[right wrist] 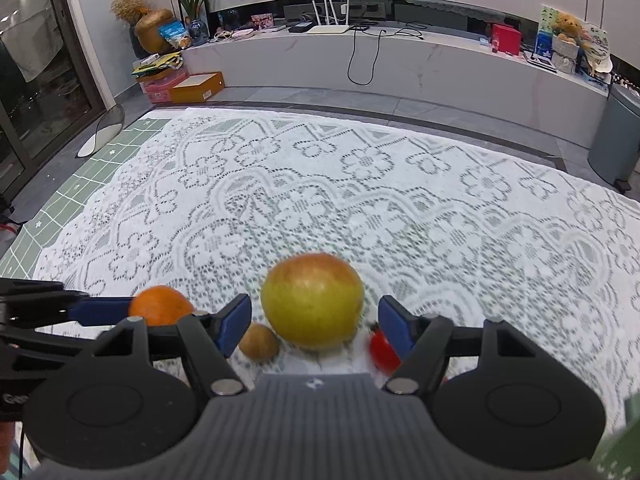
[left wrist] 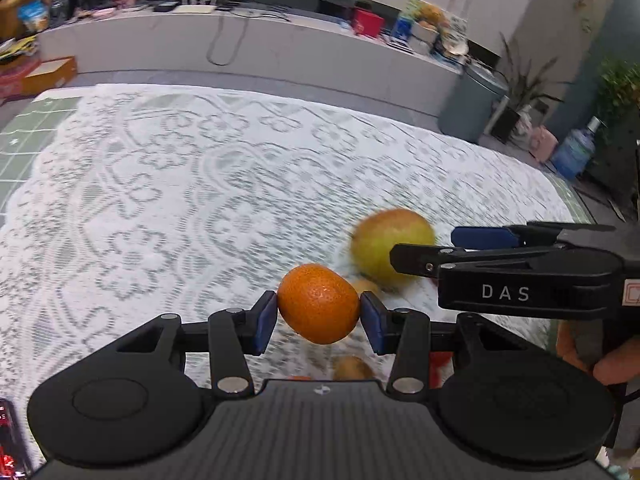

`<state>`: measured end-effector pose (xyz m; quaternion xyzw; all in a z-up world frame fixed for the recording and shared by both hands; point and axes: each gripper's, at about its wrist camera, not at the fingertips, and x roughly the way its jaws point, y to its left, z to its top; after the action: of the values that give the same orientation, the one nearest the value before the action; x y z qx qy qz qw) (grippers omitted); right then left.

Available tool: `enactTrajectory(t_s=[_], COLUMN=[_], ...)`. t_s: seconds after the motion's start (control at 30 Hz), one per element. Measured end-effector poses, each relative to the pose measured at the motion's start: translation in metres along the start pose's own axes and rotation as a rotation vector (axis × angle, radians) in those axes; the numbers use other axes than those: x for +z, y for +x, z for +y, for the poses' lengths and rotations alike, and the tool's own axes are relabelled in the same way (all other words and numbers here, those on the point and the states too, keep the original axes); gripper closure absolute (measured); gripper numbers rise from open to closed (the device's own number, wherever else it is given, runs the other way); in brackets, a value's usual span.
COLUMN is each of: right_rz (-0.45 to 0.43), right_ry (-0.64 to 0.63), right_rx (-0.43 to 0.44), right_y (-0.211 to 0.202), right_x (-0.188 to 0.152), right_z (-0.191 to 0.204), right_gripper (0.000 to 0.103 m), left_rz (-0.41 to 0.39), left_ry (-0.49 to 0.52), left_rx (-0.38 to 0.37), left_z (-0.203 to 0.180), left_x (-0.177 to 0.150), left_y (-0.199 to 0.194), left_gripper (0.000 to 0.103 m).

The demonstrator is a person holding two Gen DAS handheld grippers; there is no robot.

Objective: Organize fruits
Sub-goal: 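Grasp another orange with the left tool while the right tool grasps the red-yellow apple, then carry the orange and apple into the green colander and open both tools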

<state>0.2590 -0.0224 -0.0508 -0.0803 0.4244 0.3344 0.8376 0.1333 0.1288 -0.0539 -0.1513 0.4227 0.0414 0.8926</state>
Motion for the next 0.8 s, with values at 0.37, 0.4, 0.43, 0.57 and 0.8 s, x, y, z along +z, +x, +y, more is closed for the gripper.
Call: enactTrajectory(t_s=[0.37,0.4,0.43,0.57,0.8], right_rz=[0.057,0.062,0.066,0.078,0.085], right_ry=[-0.044,-0.045,-0.046,-0.058,-0.069], right_rx=[-0.017,-0.015,-0.014,-0.011,-0.015], right_y=[0.034,0.036,0.037,0.041,0.043], right_x=[0.009,0.009,0.009,0.008,0.009], right_z=[0.004,0.005,0.005,0.009,0.012], right_gripper=[0.035,0.035,0.035,0.036,0.038], left_rz=[-0.004,-0.004,-0.003,0.017,0.054], left_ry=[-0.042,-0.042,-0.043,-0.039,-0.034], left_rx=[0.029,0.028,0.029,0.049,0.052], left_z=[0.017,0.018,0.018,0.018,0.020], left_x=[0.004,0.004,0.004,0.003,-0.006], left_y=[0.002,0.003,0.004,0.010,0.019], left_gripper=[0.052,0.052,0.052,0.052,0.052])
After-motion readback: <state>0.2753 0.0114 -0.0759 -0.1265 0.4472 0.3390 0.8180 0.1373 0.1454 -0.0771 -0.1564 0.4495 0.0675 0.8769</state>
